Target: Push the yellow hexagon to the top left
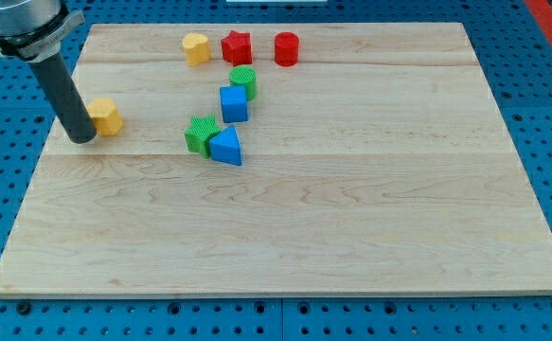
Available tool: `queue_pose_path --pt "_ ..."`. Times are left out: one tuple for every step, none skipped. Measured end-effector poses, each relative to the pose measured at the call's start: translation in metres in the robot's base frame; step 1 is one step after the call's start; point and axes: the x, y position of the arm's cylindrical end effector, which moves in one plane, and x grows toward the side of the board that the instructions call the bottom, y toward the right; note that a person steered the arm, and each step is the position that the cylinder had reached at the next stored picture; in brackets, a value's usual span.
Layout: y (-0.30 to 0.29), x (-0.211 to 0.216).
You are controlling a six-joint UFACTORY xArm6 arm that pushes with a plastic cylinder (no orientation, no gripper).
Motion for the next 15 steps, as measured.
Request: queue_pose_path --pt "-0.005 0.0" --pt "-0.019 0.0" --pt "-0.033 -0.002" --pt "-0.046 -0.003" --pt "-0.051 -0.003" --pt "-0.035 0.008" --pt "0.026 0.001" --pt "0.017 -0.032" --pt "0.015 -0.073" --pt "0.015 -0.088" --pt "-0.002 -0.086" --pt "-0.002 -0.094" --pt "0.036 -0.112" --pt "0.04 -0.131" --pt "0.041 -0.139"
